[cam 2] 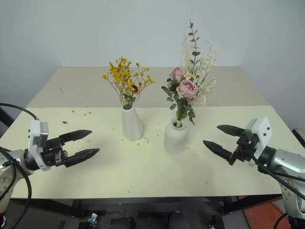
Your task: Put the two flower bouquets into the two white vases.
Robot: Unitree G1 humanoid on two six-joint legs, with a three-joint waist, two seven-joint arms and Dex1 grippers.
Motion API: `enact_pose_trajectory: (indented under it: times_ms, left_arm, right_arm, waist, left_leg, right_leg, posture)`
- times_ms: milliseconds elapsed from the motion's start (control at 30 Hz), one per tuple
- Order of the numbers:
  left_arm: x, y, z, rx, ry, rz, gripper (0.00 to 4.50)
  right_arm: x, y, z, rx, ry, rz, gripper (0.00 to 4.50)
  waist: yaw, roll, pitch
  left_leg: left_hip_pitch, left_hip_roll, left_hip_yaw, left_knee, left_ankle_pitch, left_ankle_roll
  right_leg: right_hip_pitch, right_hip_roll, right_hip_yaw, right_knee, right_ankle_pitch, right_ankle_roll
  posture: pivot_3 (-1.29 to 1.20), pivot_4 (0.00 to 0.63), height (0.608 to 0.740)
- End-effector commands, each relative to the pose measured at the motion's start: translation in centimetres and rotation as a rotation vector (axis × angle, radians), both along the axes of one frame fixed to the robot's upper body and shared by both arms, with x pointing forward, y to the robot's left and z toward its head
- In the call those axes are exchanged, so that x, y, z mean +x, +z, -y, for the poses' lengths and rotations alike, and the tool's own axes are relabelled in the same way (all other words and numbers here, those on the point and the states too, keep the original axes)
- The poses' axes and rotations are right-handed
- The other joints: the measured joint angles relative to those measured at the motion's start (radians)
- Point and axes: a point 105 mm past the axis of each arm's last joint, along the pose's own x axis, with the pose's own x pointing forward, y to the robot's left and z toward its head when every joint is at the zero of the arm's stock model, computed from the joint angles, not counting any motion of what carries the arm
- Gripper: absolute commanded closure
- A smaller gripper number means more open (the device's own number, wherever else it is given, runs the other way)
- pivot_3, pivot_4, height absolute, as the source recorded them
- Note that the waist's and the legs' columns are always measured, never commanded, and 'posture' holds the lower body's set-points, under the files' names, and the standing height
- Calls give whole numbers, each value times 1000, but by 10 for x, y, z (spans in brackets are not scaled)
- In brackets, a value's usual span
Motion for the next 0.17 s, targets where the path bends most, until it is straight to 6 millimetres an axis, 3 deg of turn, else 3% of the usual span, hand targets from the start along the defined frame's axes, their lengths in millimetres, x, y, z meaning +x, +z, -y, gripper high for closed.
enact_pose_trajectory:
  times_ms: [33, 167]
  left_arm:
    - [0, 9, 5, 4, -19, 55, 0]
    - [0, 9, 8, -2, -31, 56, 0]
  right_arm:
    - [-4, 17, 3, -15, -9, 72, 18]
    - [-6, 17, 3, -26, -6, 76, 18]
  waist:
    - [2, 0, 0]
    - [2, 0, 0]
  left_leg:
    - [0, 0, 0, 0, 0, 0]
    - [0, 0, 0, 0, 0, 0]
  right_leg:
    - [0, 0, 0, 0, 0, 0]
    - [0, 0, 0, 0, 0, 0]
  posture:
    - [0, 150, 740]
    - [0, 150, 740]
